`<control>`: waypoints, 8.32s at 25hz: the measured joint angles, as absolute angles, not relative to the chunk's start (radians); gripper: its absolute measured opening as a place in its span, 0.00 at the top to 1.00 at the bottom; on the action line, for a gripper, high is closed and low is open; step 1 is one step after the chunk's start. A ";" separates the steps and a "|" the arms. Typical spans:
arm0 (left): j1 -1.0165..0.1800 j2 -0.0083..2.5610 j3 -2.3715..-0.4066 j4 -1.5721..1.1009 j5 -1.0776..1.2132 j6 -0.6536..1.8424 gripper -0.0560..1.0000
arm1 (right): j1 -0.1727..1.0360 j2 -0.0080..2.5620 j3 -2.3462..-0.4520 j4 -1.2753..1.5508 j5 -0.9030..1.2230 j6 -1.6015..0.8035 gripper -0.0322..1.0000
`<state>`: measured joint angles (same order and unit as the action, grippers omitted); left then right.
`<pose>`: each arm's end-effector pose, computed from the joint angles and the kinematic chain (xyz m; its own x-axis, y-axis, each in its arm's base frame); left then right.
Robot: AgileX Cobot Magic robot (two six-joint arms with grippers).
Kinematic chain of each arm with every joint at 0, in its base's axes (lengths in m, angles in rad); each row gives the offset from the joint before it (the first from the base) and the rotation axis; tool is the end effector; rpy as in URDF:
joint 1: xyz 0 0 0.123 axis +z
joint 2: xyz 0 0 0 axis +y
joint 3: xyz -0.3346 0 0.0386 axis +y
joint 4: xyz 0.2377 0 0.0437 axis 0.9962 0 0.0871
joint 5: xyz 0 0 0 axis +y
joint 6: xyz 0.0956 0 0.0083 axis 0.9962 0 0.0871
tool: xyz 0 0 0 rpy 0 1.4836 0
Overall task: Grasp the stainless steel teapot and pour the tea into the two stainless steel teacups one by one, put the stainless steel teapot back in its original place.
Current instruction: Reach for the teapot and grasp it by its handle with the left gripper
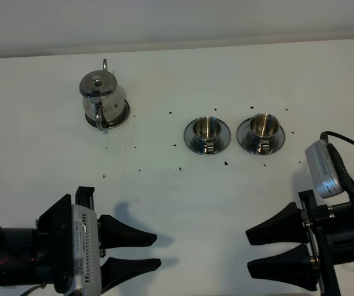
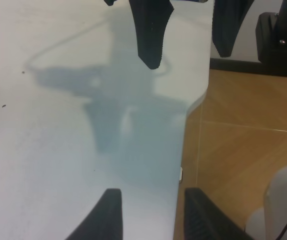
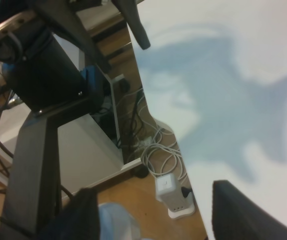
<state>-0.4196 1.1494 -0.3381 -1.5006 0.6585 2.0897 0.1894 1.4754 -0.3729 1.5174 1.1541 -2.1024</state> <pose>0.1111 -0.1138 0.2485 -0.1156 0.5467 -0.8293 0.9569 0.2852 0.0547 0.1498 0.1180 0.2319 -0.4218 -0.3363 -0.8420 -0.9067 0.1534 0.3929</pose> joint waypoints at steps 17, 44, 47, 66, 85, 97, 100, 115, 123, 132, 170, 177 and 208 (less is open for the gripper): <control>-0.420 1.149 -0.338 -1.501 0.661 2.089 0.63 | 0.189 1.475 -0.373 1.517 1.155 -2.079 0.50; -0.420 0.815 -0.343 -1.771 0.300 1.818 0.63 | 0.189 1.468 -0.565 1.530 1.152 -1.809 0.50; -0.420 0.815 -0.365 -1.772 0.228 1.759 0.63 | 0.189 1.425 -0.661 1.429 1.102 -1.655 0.50; -0.420 1.162 -0.670 -1.772 -0.049 1.692 0.63 | 0.189 1.004 -0.911 0.491 1.028 -0.581 0.50; -0.421 1.292 -0.791 -1.774 -0.451 1.901 0.63 | 0.189 0.547 -0.762 0.128 1.220 -0.243 0.50; -0.421 1.292 -0.791 -1.772 -0.875 1.986 0.64 | 0.189 0.319 -0.579 0.100 1.219 -0.225 0.50; -0.421 1.292 -0.791 -1.772 -0.971 1.992 0.65 | 0.189 0.257 -0.540 0.098 1.196 -0.225 0.50; -0.421 1.283 -0.791 -1.772 -0.386 1.566 0.70 | 0.189 0.135 -0.499 0.084 1.083 -0.195 0.50; -0.421 1.343 -0.778 -1.772 0.071 1.490 0.71 | 0.189 0.135 -0.497 0.084 1.083 -0.191 0.50; -0.422 1.438 -0.785 -1.128 0.531 0.967 0.71 | 0.189 0.135 -0.496 0.084 1.082 -0.191 0.50; -0.422 1.558 -1.087 0.114 0.821 -0.077 0.71 | 0.104 -0.006 -0.495 0.097 1.075 -0.191 0.50; -0.422 1.560 -1.087 0.128 0.817 -0.077 0.71 | 0.102 -0.006 -0.495 0.099 1.075 -0.191 0.50; -0.379 1.576 -1.089 0.077 0.728 -0.211 0.64 | 0.102 -0.006 -0.495 0.100 1.075 -0.190 0.50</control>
<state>-0.3788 1.5764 -1.0894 0.0774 0.7283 -0.2106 0.1025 -0.0063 -0.4947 0.1004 1.0752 -0.1904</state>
